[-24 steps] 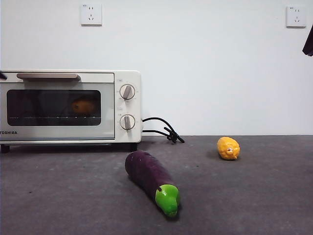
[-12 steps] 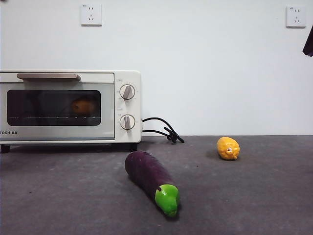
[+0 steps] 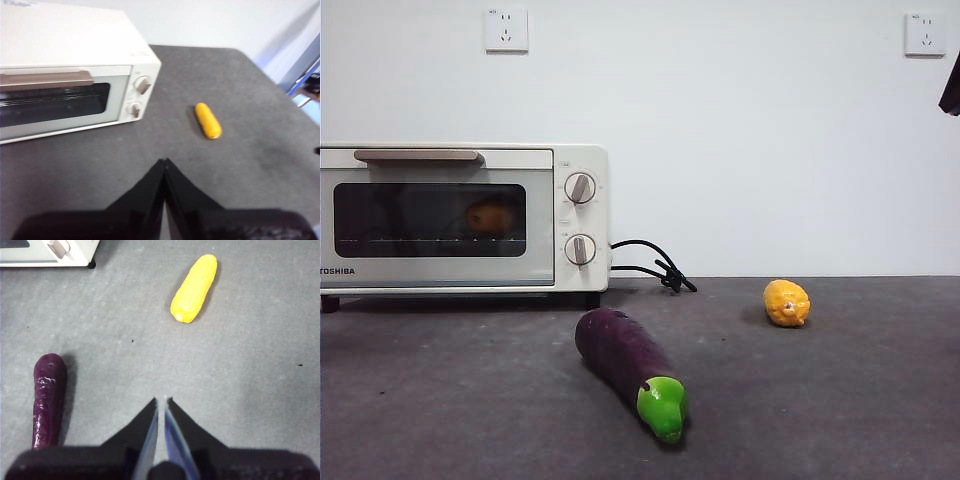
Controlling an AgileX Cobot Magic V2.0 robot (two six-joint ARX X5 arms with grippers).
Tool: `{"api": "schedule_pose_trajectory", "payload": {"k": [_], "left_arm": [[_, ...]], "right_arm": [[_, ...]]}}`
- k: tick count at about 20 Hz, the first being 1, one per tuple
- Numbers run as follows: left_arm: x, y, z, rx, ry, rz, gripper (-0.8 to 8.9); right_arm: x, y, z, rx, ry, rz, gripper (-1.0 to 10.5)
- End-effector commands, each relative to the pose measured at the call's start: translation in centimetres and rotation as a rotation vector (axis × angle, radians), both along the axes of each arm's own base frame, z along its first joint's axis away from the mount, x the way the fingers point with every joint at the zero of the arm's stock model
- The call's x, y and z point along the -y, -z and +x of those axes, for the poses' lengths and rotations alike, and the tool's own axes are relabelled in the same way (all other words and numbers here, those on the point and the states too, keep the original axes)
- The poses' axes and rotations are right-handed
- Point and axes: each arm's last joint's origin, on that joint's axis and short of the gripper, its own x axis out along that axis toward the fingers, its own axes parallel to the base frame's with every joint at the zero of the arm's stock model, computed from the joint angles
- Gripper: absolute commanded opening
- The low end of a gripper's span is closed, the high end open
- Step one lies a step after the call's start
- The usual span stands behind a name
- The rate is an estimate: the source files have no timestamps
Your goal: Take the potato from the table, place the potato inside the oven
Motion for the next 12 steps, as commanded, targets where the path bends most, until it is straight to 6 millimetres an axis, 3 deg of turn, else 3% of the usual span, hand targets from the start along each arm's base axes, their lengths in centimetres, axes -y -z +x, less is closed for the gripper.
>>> {"api": "schedule_pose_trajectory", "payload": {"k": [1,3,5,8,10,12], "left_arm": [[-0.2,0.2,0.6,0.04,-0.006,0.14,-0.04],[-0.5,0.3,0.6,0.08,-0.055,0.298,-0.04],[-0.5,-0.1,-0.6,0.165,-0.047,0.433,-0.04],[-0.3,0.0,-2.5,0.297,-0.056,0.468,-0.04],[-0.1,1.3,-3.2,0.39,-0.065,0.474,-0.04],[0.0,3.9,-3.3,0.463,-0.068,0.467,-0.04]], "right_arm": [[0.0,0.4,0.0,-0.011,0.007,0.0,0.3],[0.0,0.4,0.0,-0.011,0.007,0.0,0.3],[0.0,0.4,0.0,-0.011,0.007,0.0,0.3],[0.0,0.4,0.0,-0.011,0.007,0.0,0.3],[0.0,0.4,0.0,-0.011,0.007,0.0,0.3],[0.0,0.4,0.0,-0.011,0.007,0.0,0.3]]}}
